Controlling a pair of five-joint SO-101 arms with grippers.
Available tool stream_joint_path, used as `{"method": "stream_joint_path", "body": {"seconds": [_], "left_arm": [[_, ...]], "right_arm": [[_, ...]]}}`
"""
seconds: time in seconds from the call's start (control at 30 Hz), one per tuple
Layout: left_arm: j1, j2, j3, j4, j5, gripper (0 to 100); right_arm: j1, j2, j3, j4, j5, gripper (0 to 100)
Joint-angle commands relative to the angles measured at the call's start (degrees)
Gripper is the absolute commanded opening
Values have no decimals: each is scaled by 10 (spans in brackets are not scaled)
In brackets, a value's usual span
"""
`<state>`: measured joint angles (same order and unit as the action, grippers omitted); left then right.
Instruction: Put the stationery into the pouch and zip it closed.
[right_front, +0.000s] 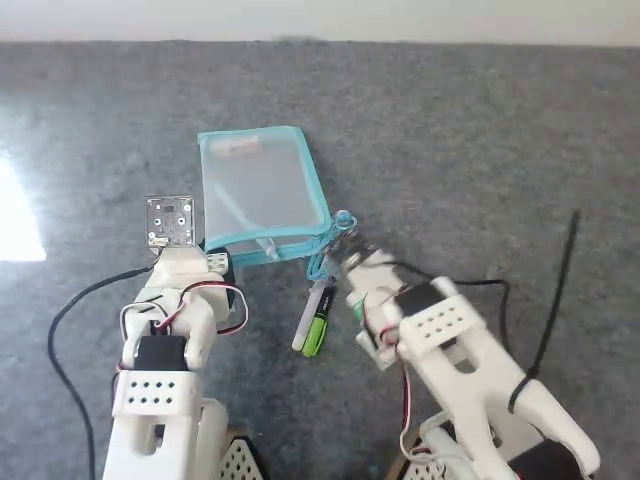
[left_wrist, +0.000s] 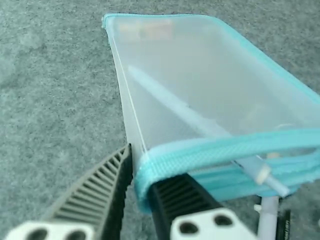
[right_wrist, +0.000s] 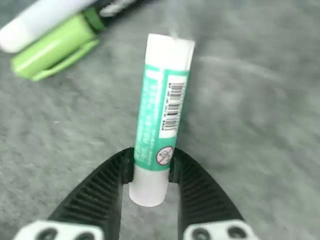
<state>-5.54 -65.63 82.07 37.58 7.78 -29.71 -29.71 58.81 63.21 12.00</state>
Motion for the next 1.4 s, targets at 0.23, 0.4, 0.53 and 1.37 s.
{"method": "stream_joint_path", "body": {"seconds": [0.23,0.4,0.53,1.37], "left_arm": [[0,-4,-7,-6,-7,14],[0,-4,-7,-7,-7,14],[0,-4,-7,-7,-7,14],[0,-7,-7,-7,-7,14]], "right_arm": [[51,-65,-263,181,11,8],[-10,-65,-358,218,6,8],[-80,-37,-382,217,6,8],[-128,334,-681,261,4,8]]}}
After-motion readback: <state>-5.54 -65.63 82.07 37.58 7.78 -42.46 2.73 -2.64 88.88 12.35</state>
